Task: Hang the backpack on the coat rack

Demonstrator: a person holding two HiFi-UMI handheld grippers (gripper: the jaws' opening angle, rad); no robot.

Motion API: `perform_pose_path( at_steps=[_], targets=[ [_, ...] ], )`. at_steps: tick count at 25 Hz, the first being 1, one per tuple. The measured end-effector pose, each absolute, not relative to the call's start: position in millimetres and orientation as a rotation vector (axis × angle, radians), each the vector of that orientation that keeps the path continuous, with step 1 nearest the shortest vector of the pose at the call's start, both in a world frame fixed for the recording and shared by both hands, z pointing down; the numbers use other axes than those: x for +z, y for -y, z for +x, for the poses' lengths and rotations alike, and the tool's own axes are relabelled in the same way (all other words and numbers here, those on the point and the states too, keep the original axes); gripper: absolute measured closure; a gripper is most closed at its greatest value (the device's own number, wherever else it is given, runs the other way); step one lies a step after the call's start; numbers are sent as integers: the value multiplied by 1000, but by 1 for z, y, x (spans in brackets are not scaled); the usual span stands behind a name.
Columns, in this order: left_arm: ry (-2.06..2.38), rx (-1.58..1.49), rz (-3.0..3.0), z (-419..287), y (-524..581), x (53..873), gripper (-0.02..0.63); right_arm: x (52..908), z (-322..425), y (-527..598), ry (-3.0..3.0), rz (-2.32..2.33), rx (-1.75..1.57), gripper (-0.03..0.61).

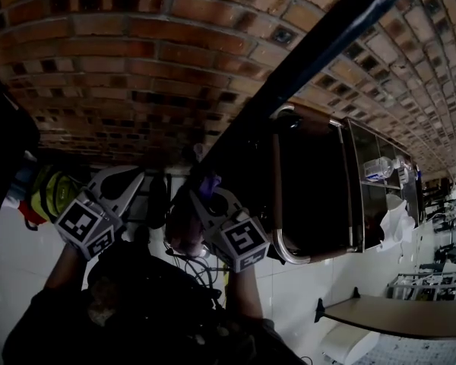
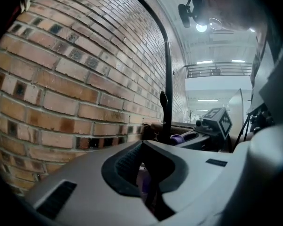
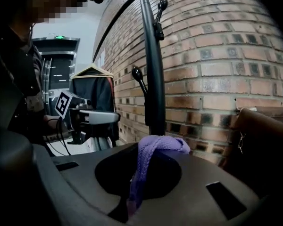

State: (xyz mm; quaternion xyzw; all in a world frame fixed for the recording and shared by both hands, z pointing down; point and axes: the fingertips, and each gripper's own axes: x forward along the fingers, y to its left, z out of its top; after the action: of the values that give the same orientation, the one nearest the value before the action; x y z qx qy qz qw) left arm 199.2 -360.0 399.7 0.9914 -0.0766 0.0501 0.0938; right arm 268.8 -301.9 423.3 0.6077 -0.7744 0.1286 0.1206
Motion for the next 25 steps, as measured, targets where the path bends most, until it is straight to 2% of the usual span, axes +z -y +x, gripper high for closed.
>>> perform_pose_path(
  at_steps=[13,25],
  targets=[
    [193,217,2915,207,349,420,574,476,264,295,2277,1761,500,561],
    [186,282,2906,200,325,436,574,492,269,288,2357,1885,483,556]
  ],
)
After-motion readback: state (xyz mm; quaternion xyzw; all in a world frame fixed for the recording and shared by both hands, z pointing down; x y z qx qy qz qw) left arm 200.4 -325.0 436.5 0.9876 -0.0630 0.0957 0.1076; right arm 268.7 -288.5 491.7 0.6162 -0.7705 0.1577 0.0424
